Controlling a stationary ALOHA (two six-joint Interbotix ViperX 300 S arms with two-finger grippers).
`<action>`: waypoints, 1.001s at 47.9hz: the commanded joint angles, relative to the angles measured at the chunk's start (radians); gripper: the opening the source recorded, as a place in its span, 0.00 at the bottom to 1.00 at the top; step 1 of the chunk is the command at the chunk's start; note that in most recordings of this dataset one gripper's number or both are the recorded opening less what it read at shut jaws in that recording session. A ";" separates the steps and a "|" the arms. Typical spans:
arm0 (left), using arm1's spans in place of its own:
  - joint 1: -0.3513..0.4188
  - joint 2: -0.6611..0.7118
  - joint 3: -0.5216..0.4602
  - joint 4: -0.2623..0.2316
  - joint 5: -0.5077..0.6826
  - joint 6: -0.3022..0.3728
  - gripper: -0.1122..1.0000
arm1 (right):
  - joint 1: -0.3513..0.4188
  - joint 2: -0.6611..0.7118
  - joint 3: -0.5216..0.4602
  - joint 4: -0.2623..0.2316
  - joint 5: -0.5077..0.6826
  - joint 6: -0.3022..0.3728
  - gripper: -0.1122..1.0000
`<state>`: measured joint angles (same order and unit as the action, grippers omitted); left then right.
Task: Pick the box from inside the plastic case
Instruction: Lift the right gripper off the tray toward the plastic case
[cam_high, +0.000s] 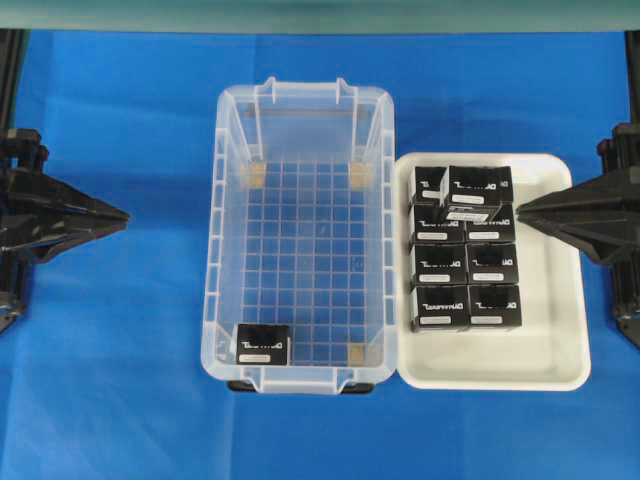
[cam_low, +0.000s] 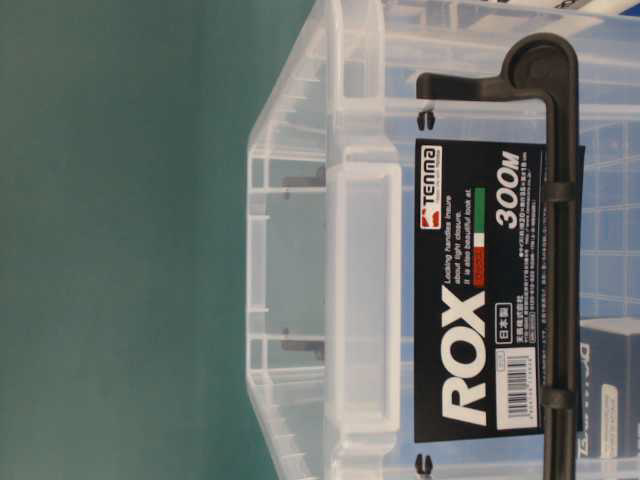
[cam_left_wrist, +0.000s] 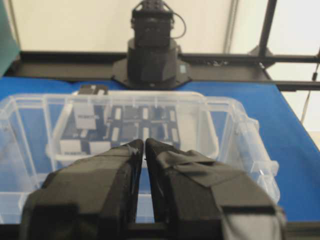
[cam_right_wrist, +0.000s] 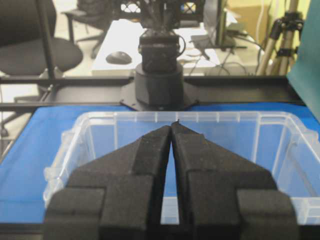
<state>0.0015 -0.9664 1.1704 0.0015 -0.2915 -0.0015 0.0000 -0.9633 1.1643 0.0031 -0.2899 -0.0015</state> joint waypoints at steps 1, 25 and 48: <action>-0.006 0.021 -0.026 0.012 0.025 -0.037 0.23 | -0.003 0.006 -0.008 0.003 -0.005 0.009 0.23; -0.009 0.029 -0.087 0.015 0.144 -0.072 0.06 | -0.009 0.109 -0.241 0.063 0.368 0.098 0.11; -0.008 -0.020 -0.114 0.015 0.255 -0.038 0.06 | -0.006 0.515 -0.678 0.067 0.888 0.161 0.11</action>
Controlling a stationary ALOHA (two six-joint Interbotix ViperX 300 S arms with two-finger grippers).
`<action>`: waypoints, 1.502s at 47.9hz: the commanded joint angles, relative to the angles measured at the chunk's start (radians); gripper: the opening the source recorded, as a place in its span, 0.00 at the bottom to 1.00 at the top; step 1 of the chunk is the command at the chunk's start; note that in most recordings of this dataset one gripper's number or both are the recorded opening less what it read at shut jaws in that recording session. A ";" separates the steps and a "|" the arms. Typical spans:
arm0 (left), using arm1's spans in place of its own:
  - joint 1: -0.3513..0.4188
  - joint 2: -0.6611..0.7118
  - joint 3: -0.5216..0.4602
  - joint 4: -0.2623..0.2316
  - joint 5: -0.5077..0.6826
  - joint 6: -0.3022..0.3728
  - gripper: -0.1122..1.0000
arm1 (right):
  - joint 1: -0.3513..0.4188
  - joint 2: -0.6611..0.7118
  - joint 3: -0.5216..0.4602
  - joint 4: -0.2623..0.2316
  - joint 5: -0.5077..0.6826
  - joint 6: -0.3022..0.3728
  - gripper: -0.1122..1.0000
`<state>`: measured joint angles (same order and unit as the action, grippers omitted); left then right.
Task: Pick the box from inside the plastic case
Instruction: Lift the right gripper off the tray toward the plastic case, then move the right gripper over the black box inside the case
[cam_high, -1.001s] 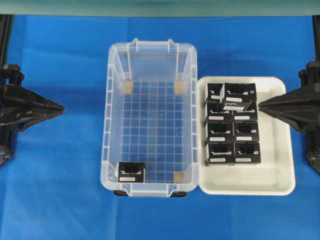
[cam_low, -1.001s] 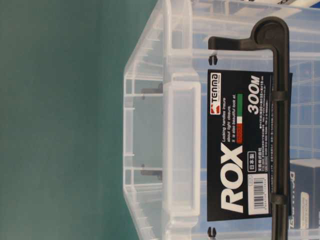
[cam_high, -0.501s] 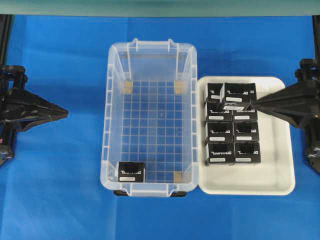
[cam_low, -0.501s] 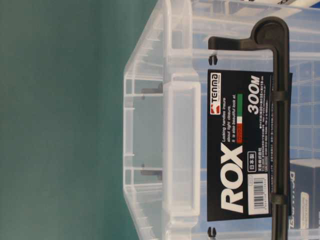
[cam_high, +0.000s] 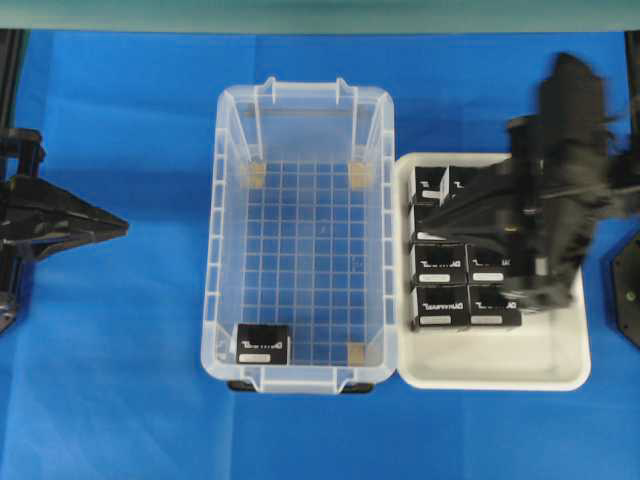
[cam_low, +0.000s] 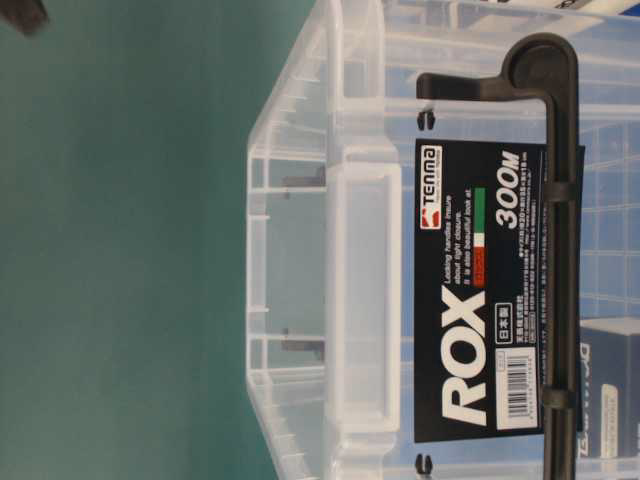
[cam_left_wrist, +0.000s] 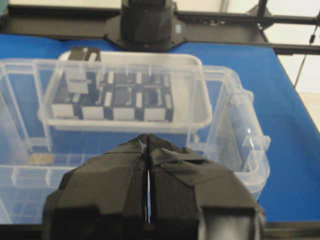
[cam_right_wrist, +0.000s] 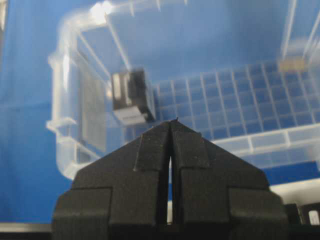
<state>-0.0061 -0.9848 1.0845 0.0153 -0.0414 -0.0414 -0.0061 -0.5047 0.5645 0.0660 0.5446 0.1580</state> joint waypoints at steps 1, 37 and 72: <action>0.000 -0.003 -0.028 0.002 0.009 0.002 0.06 | 0.002 0.077 -0.097 0.005 0.075 0.002 0.11; 0.008 -0.034 -0.035 0.003 0.060 -0.005 0.06 | -0.103 0.710 -0.715 0.313 0.643 -0.374 0.12; 0.012 -0.034 -0.034 0.002 0.060 -0.012 0.06 | -0.138 0.887 -0.710 0.512 0.586 -0.509 0.56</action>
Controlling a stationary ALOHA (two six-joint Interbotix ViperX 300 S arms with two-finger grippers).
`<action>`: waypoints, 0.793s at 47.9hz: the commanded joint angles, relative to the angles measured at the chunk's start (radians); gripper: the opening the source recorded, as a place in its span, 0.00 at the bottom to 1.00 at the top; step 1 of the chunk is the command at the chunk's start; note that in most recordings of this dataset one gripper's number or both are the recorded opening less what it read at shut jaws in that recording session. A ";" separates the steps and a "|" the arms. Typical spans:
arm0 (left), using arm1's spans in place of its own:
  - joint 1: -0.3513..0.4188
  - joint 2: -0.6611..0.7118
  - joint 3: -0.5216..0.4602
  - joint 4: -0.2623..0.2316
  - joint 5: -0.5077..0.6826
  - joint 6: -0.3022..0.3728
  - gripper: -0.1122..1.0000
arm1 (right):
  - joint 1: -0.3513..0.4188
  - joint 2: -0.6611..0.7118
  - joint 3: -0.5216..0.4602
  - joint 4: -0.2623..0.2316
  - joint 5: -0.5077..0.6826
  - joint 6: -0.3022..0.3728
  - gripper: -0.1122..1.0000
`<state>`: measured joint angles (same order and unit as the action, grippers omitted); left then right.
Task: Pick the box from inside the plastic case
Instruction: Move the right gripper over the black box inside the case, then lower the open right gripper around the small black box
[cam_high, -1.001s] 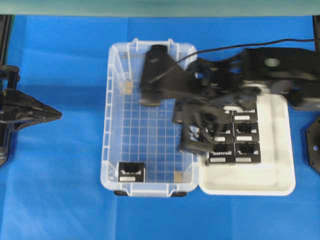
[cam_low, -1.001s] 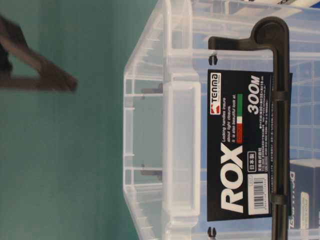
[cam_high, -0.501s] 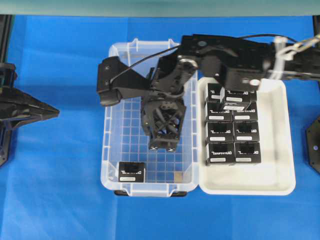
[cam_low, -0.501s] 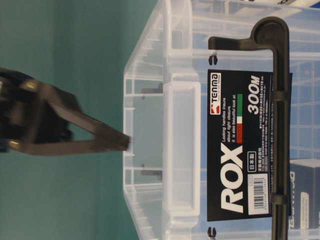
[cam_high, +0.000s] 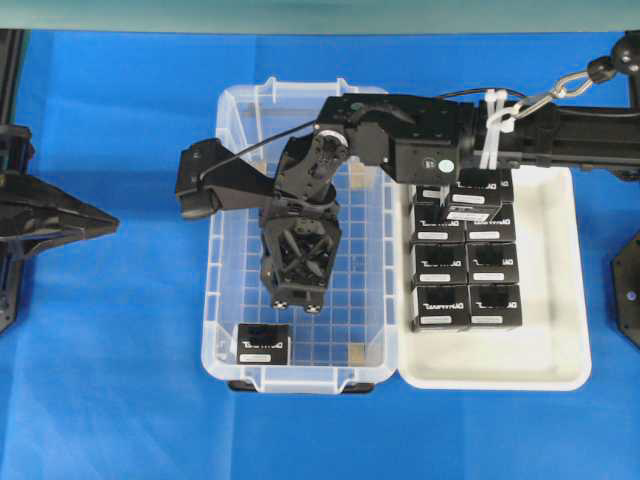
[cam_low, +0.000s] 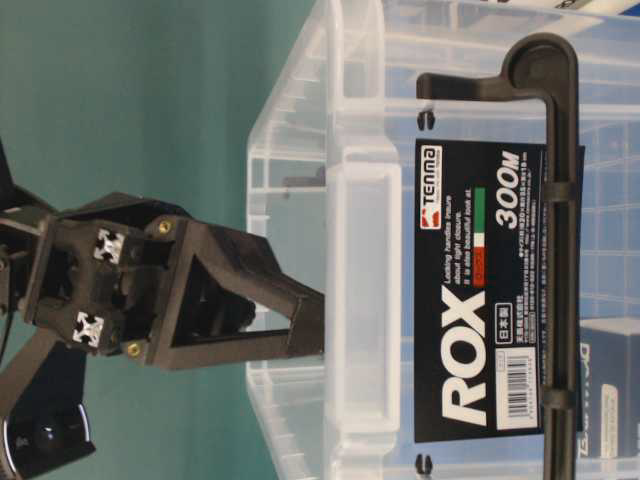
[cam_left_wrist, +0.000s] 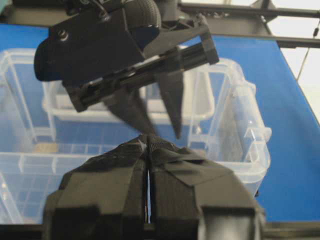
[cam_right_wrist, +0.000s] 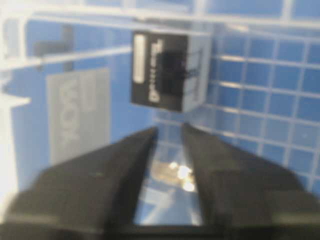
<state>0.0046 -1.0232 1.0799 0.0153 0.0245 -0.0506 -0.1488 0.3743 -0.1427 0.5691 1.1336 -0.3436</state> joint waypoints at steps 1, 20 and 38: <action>0.002 0.005 -0.029 0.002 -0.005 -0.003 0.06 | 0.005 0.009 -0.003 0.009 -0.006 -0.009 0.62; 0.002 0.005 -0.028 0.002 -0.005 -0.005 0.06 | 0.018 0.071 0.028 0.041 -0.066 -0.026 1.00; 0.003 0.005 -0.026 0.002 -0.005 -0.005 0.06 | 0.072 0.135 0.040 0.097 -0.164 -0.048 1.00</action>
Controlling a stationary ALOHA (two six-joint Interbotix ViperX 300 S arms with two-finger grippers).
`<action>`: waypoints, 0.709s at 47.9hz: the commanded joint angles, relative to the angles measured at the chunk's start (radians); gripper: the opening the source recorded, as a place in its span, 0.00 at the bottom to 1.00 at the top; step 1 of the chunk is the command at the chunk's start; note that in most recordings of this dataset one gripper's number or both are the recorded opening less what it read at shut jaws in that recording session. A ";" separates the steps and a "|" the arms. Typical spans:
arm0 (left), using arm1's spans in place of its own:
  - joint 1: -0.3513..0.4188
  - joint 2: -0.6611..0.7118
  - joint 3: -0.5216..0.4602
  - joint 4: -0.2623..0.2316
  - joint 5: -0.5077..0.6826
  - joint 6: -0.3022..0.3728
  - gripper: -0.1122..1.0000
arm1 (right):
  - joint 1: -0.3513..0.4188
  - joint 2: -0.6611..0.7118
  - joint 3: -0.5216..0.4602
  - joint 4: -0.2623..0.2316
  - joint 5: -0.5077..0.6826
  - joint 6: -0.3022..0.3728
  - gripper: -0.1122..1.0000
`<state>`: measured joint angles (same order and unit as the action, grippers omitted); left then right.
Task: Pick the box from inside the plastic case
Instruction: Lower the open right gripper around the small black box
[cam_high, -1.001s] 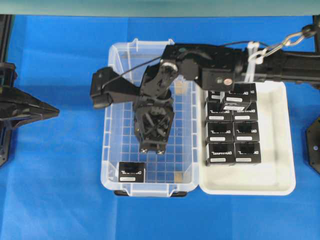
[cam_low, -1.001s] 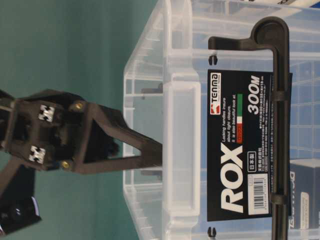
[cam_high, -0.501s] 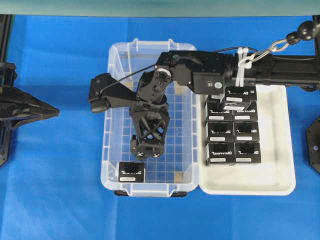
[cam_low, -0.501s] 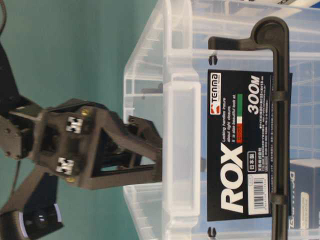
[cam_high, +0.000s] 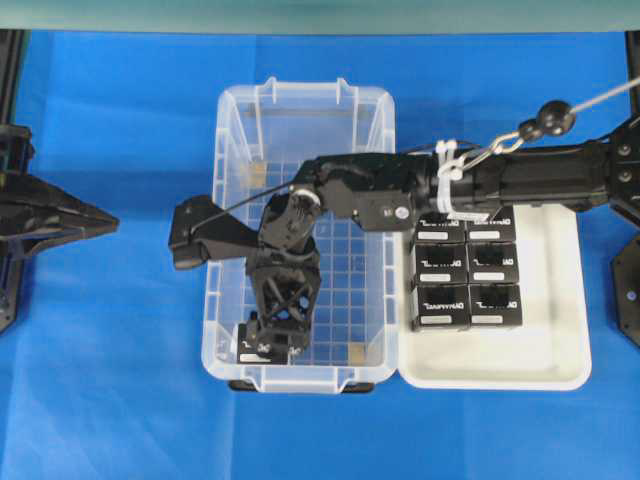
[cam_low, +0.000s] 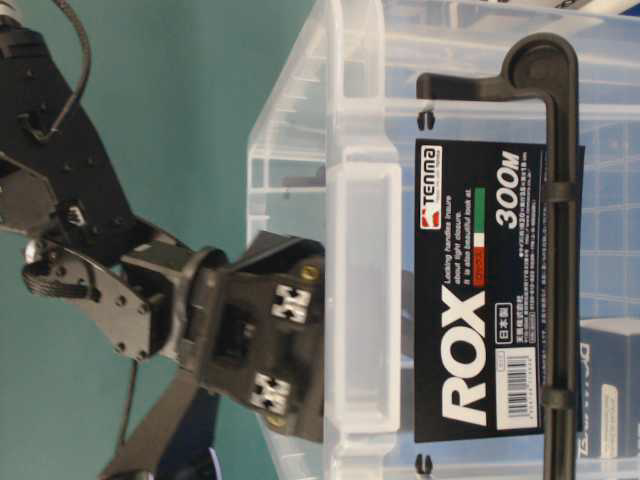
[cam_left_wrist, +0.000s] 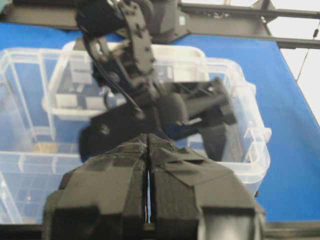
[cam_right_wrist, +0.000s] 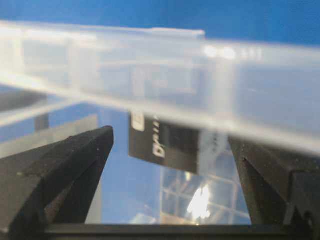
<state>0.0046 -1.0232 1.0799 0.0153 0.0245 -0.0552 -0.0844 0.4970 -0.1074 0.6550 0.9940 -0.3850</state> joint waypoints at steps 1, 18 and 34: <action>0.003 0.005 -0.026 0.002 -0.003 0.000 0.06 | 0.008 0.014 0.009 0.011 -0.038 -0.006 1.00; 0.000 -0.002 -0.028 0.003 0.015 0.000 0.06 | -0.044 0.005 0.078 -0.034 -0.147 -0.003 1.00; 0.000 -0.002 -0.025 0.002 0.015 0.003 0.06 | -0.075 0.003 0.077 -0.106 -0.150 -0.009 1.00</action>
<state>0.0046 -1.0293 1.0815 0.0153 0.0430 -0.0522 -0.1473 0.4955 -0.0291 0.5737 0.8483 -0.3896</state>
